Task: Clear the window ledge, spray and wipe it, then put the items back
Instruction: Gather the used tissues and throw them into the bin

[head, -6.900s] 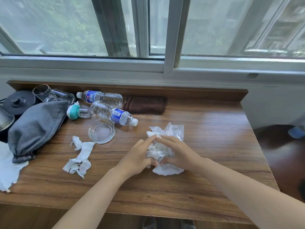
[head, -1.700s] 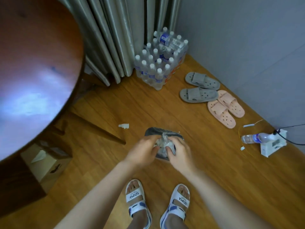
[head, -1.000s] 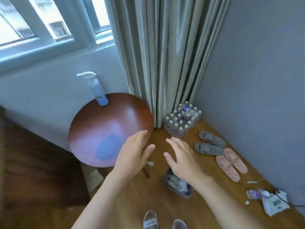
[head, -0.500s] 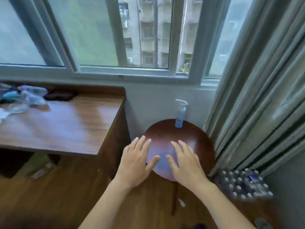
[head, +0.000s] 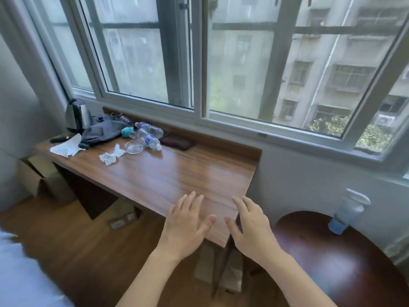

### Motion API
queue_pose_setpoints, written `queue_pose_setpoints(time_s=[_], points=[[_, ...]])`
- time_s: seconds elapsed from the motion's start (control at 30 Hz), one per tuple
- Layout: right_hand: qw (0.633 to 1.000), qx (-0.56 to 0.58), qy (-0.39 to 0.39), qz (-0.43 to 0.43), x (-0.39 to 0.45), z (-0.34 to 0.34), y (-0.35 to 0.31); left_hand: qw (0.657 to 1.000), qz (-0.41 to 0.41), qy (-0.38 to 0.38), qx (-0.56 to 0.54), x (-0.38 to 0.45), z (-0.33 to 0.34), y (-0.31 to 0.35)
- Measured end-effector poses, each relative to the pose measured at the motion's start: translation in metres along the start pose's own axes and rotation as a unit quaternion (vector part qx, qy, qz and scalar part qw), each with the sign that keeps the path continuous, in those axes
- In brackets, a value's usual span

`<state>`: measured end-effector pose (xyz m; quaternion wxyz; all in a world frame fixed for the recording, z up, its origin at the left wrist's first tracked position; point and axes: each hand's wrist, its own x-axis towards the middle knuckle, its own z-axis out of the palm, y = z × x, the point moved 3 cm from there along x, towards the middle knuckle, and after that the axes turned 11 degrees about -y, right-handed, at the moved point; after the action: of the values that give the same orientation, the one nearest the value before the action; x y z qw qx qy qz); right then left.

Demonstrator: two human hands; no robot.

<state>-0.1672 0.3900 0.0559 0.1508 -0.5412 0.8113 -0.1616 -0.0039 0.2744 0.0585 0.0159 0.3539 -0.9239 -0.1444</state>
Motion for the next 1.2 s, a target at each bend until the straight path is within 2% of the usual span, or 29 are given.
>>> queue_pose_setpoints(time_s=[0.33, 0.9, 1.2], points=[[0.996, 0.021, -0.022, -0.081, 0.142, 0.036, -0.116, 0.996, -0.075, 0.036, -0.017, 0.040, -0.066, -0.153], [0.972, 0.053, -0.088, -0.210, 0.369, 0.118, -0.252, 0.974, -0.221, 0.033, -0.049, 0.119, -0.099, -0.369], [0.953, 0.061, -0.174, -0.241, 0.507, 0.175, -0.317, 0.956, -0.288, 0.000, -0.053, 0.165, -0.139, -0.494]])
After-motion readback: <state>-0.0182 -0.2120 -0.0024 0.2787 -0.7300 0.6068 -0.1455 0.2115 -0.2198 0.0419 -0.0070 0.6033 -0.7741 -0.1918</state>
